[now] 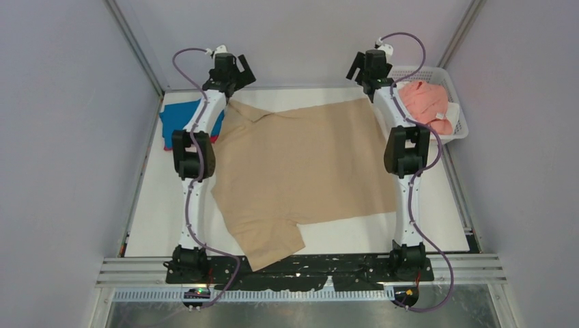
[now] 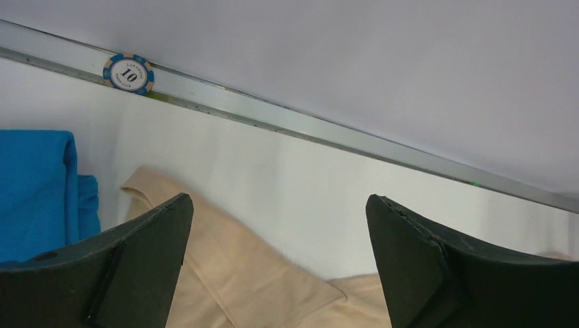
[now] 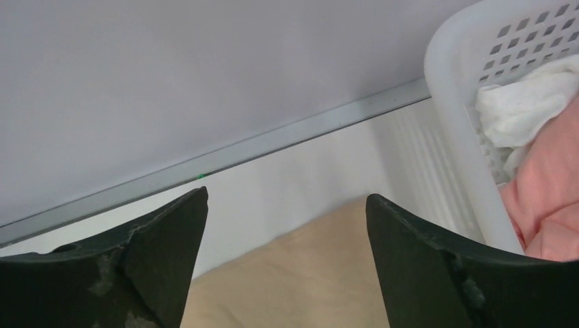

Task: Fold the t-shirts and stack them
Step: Flatten out the tshirt

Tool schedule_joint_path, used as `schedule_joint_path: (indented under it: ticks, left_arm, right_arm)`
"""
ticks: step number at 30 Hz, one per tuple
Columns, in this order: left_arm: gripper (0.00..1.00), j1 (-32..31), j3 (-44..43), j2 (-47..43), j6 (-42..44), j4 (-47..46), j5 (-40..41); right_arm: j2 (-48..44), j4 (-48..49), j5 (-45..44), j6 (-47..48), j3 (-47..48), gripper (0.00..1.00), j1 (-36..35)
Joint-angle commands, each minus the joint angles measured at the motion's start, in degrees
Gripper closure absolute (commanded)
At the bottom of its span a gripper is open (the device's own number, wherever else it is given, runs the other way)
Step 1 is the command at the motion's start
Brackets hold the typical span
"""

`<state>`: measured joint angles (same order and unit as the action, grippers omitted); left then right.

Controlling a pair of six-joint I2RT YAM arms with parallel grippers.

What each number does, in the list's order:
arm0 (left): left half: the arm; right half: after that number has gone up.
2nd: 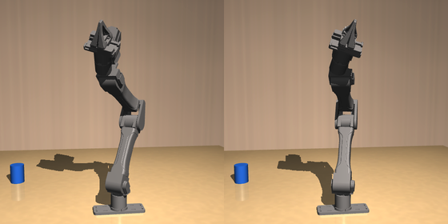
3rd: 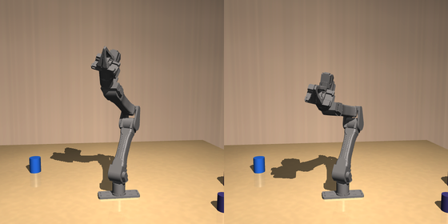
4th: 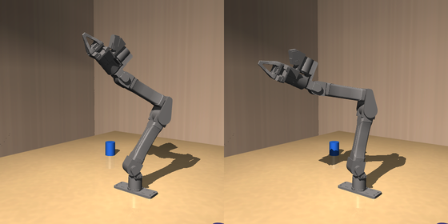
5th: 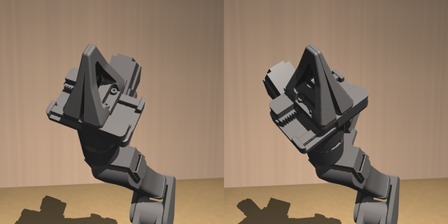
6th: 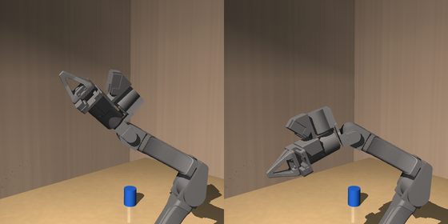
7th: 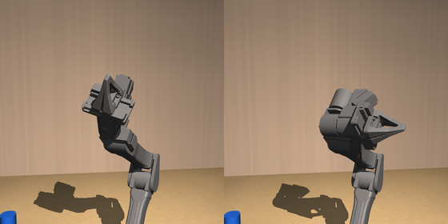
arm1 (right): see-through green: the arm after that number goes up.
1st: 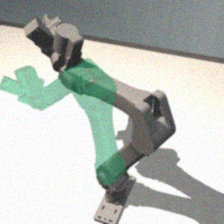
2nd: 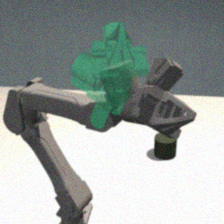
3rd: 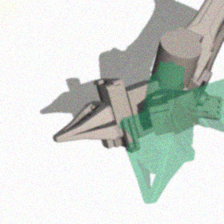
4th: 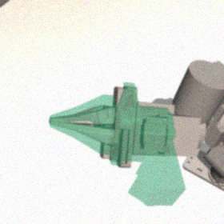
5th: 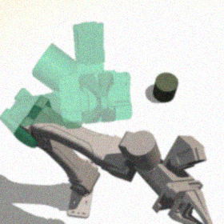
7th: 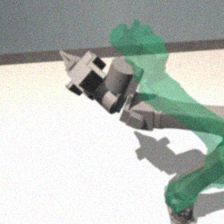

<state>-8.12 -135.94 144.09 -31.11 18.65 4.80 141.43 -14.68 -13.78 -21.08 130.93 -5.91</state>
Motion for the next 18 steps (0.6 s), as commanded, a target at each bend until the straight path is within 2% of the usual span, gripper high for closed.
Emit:
schedule_joint_path:
  ticks: [1, 2, 6, 9, 14, 18]
  left_arm:
    - [0.00, 0.28, 4.86, -12.27, -1.82, -1.99, -4.45]
    - [0.00, 0.23, 6.97, -13.97, -2.38, -1.36, -6.58]
    - [0.00, -1.28, 14.87, -21.37, -1.99, 1.56, -8.78]
    - [0.00, -3.20, 23.02, -28.26, -0.99, 3.71, -8.68]
    - [0.00, -6.15, 46.04, -41.75, -0.84, 3.53, -9.64]
    - [0.00, -9.46, 63.69, -51.57, -2.39, 2.68, -10.80]
  right_arm:
    - [-7.39, 2.69, 4.79, 3.26, -1.64, 0.05, -1.03]
    - [-10.03, 1.81, 5.25, 3.82, -2.87, 0.00, -1.73]
    - [-20.04, -1.57, 4.92, 5.72, -13.84, 0.05, -4.08]
    - [-28.68, -2.84, 4.28, 2.39, -29.39, 0.05, -5.36]
    - [-44.08, -2.31, 4.04, -1.62, -55.62, 0.05, -6.96]
    - [-52.10, -3.74, 2.16, -6.25, -70.39, 0.05, -8.49]
